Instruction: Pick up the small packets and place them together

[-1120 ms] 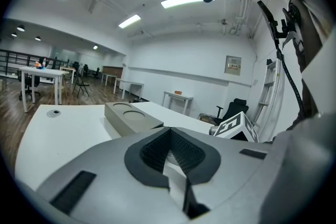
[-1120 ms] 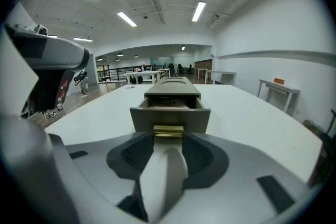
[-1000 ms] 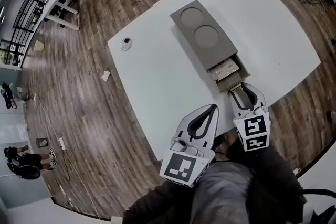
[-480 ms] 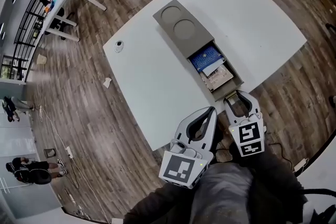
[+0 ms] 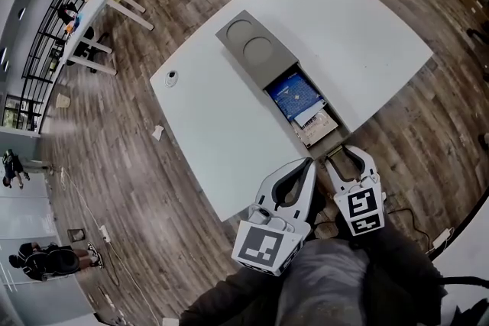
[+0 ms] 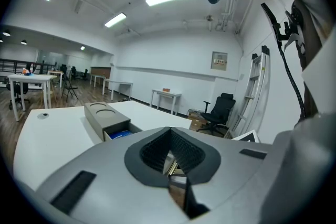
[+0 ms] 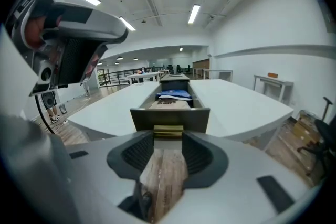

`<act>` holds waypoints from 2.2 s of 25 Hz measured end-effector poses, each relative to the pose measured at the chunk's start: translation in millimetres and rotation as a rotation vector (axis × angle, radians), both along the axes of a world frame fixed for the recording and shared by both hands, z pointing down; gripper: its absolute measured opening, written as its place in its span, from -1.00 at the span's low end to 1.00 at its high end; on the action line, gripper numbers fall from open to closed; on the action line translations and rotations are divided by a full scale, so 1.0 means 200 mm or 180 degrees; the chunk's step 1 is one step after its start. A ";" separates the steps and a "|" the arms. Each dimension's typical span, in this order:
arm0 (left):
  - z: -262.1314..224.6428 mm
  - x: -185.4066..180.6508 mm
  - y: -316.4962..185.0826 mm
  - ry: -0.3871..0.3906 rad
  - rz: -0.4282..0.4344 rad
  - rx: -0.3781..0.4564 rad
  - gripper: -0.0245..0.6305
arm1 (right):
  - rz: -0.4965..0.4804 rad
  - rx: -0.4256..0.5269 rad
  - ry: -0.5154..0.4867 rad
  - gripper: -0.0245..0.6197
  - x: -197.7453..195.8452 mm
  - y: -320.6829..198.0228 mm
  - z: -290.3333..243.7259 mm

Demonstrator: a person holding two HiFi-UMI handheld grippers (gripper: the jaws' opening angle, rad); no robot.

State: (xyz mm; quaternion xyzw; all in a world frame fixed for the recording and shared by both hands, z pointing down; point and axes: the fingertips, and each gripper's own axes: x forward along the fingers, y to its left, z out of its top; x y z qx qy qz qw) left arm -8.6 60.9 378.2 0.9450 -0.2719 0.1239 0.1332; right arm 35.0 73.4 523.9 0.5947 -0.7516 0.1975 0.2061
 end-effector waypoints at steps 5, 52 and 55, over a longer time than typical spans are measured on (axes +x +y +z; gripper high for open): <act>0.02 0.02 0.00 -0.0005 0.0038 0.0003 -0.92 | -0.0029 0.0039 -0.0038 -0.38 -0.01 0.00 0.03; -0.14 -0.26 -0.88 0.0445 -0.1165 -0.0008 -0.92 | -0.2567 -0.0514 0.1589 -0.12 -0.23 -0.67 0.00; -0.10 -0.29 -0.90 0.0418 -0.1284 -0.0076 -0.92 | -0.2674 -0.0576 0.1698 -0.12 -0.24 -0.68 0.00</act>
